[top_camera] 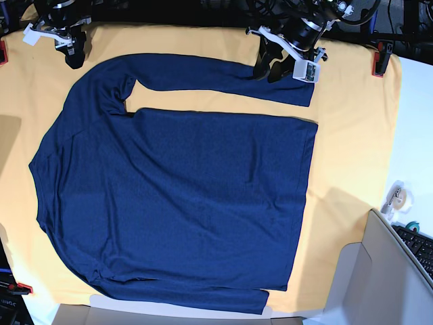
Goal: Fold the T-shirt properly
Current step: 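Move both grippers down toward the shirt's shoulder corners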
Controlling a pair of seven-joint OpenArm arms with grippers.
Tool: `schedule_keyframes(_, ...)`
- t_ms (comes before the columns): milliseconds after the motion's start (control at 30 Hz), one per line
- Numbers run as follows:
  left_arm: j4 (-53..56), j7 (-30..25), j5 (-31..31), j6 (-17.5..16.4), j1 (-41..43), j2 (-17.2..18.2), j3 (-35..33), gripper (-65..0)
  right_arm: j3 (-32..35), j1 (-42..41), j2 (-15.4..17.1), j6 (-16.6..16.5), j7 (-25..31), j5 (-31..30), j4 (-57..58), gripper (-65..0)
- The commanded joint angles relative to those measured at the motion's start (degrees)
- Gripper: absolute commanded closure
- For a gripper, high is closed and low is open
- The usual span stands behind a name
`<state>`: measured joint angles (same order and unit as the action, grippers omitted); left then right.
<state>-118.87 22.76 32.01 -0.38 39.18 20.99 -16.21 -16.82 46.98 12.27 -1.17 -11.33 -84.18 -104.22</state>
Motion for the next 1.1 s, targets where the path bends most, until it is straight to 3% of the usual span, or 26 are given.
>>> schedule_keyframes(0, -0.9, -0.9, 0.2, -0.3, -0.4, 0.3, 0.1, -19.5, -0.4, 0.1, -0.6, 0.0, 0.8, -0.8, -1.0, -17.8)
schedule_keyframes(200, -0.9, -0.9, 0.2, -0.3, -0.4, 0.3, 0.1, -19.5, 0.1, -2.7, -3.1, 0.2, 0.3, 1.8, 0.4, -17.9)
schedule_keyframes(633, -0.9, -1.2, 0.2, -0.3, 0.1, 0.3, 0.2, -19.5, 0.5, -6.0, -3.1, 0.2, 0.2, 2.4, 5.5, -17.9)
schedule_keyframes(900, -0.9, -1.4, 0.2, -0.2, 0.1, 0.3, 0.3, -19.5, 8.0, -9.5, -3.0, 0.2, 0.2, 4.1, 7.8, -17.9)
schedule_keyframes(1067, -0.9, -1.4, 0.2, -0.2, 0.1, 0.3, 0.3, -19.5, 8.4, -9.8, -3.2, 0.2, 0.2, 6.9, 7.9, -17.7)
